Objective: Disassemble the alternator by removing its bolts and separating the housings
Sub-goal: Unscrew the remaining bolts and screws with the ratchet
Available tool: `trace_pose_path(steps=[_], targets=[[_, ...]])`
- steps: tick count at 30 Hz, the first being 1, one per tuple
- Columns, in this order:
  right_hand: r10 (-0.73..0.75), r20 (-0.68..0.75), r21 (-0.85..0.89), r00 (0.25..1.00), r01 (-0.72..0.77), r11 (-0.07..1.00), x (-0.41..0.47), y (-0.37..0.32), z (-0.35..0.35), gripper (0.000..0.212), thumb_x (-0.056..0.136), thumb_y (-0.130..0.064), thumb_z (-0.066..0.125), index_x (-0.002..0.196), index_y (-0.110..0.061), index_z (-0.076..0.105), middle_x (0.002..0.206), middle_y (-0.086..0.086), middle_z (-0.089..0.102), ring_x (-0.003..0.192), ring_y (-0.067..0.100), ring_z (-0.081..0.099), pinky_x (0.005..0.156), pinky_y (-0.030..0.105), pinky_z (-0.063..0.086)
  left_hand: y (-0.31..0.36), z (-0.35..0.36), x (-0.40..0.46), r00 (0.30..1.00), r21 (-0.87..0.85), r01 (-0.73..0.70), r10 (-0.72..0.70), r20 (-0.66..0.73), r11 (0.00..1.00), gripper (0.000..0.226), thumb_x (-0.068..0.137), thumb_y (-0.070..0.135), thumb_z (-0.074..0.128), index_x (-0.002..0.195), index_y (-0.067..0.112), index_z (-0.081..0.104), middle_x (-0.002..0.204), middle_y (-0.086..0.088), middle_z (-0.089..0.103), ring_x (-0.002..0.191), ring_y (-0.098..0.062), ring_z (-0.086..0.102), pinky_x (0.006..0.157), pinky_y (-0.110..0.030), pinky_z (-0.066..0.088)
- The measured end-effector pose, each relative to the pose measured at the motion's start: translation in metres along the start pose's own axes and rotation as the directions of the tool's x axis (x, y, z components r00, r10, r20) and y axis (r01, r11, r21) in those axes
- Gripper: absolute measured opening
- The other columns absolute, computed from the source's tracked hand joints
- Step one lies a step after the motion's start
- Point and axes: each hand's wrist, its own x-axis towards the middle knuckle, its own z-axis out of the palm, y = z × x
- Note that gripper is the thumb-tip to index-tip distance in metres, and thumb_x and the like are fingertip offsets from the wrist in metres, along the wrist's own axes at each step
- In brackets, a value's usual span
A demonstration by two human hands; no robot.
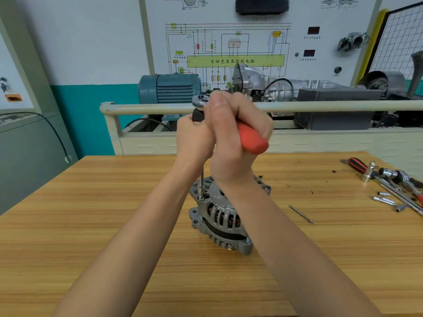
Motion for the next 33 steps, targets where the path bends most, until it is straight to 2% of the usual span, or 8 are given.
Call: trace_pose_path(steps=[5,11,14,19,23,26,29,33], targets=[[0.23,-0.028,0.295,0.973,-0.212,0.932,0.017,0.003,-0.015,0.042,0.082,-0.008,0.047,0.043,-0.023,0.044,0.04,-0.005,0.034,0.041,0.012,0.029,0.049,0.033,0.022,-0.002,-0.009,0.002,0.985,-0.227,0.117,-0.083,0.151,0.967,0.035,0.086,0.007,0.054,0.061,0.019,0.033,0.046,0.004,0.031,0.036,-0.009,0.025,0.036,-0.018,0.023],[0.714,0.06,0.814,0.698,-0.448,0.369,0.045,0.019,-0.051,0.047,0.082,-0.012,0.039,0.035,-0.016,0.034,0.033,-0.003,0.025,0.031,0.012,0.022,0.041,0.022,0.027,0.0,-0.02,0.006,0.894,-0.293,0.199,-0.05,0.446,0.935,0.035,0.078,0.008,0.063,0.05,0.017,0.043,0.041,0.002,0.033,0.035,-0.014,0.026,0.042,-0.021,0.027],[0.77,0.055,0.874,0.635,-0.404,0.27,0.047,0.024,-0.052,0.047,0.083,-0.012,0.04,0.037,-0.015,0.033,0.033,-0.002,0.024,0.029,0.013,0.023,0.04,0.021,0.025,0.003,-0.017,0.006,0.844,-0.343,0.241,-0.021,0.537,0.908,0.037,0.075,0.012,0.06,0.044,0.021,0.042,0.038,0.004,0.031,0.032,-0.011,0.025,0.039,-0.019,0.025],[0.67,-0.008,0.818,0.742,-0.38,0.431,0.04,0.009,-0.046,0.047,0.082,-0.012,0.041,0.036,-0.017,0.035,0.033,-0.004,0.025,0.031,0.011,0.021,0.04,0.022,0.026,0.004,-0.014,0.003,0.813,-0.346,0.301,-0.049,0.581,0.889,0.045,0.08,0.011,0.054,0.042,0.021,0.031,0.034,0.007,0.022,0.028,-0.006,0.015,0.035,-0.015,0.016],[0.438,-0.05,0.565,0.897,-0.337,0.754,0.028,-0.005,-0.03,0.054,0.09,-0.007,0.035,0.038,-0.018,0.035,0.035,-0.005,0.028,0.037,0.01,0.02,0.046,0.028,0.026,0.006,-0.005,-0.004,0.935,-0.305,0.21,-0.1,0.34,0.929,0.049,0.087,0.001,0.051,0.047,0.021,0.029,0.038,0.006,0.022,0.032,-0.01,0.015,0.038,-0.014,0.016],[0.107,-0.094,0.196,0.99,-0.087,0.977,0.012,-0.01,-0.01,0.034,0.082,-0.006,0.05,0.055,-0.026,0.044,0.047,-0.01,0.036,0.042,0.009,0.029,0.051,0.028,0.023,0.008,0.003,-0.005,0.987,-0.279,0.127,-0.093,0.131,0.952,0.033,0.082,0.013,0.058,0.059,0.019,0.035,0.05,-0.003,0.035,0.048,-0.015,0.033,0.05,-0.025,0.031],[-0.009,-0.049,0.021,0.999,0.01,1.0,0.004,-0.012,0.001,0.025,0.081,-0.011,0.049,0.064,-0.029,0.043,0.055,-0.012,0.037,0.048,0.008,0.029,0.054,0.027,0.023,0.009,0.005,-0.009,0.997,-0.234,0.06,-0.047,0.063,0.97,0.02,0.072,0.03,0.053,0.062,0.018,0.041,0.059,-0.003,0.042,0.058,-0.018,0.042,0.059,-0.028,0.039],[0.199,-0.06,0.304,0.978,-0.172,0.937,0.018,-0.007,-0.012,0.041,0.082,-0.004,0.047,0.045,-0.022,0.043,0.041,-0.007,0.033,0.039,0.01,0.027,0.047,0.031,0.021,0.002,-0.003,-0.006,0.991,-0.268,0.08,-0.048,0.124,0.96,0.04,0.084,0.002,0.059,0.058,0.018,0.033,0.045,0.005,0.029,0.038,-0.009,0.023,0.038,-0.017,0.022]])
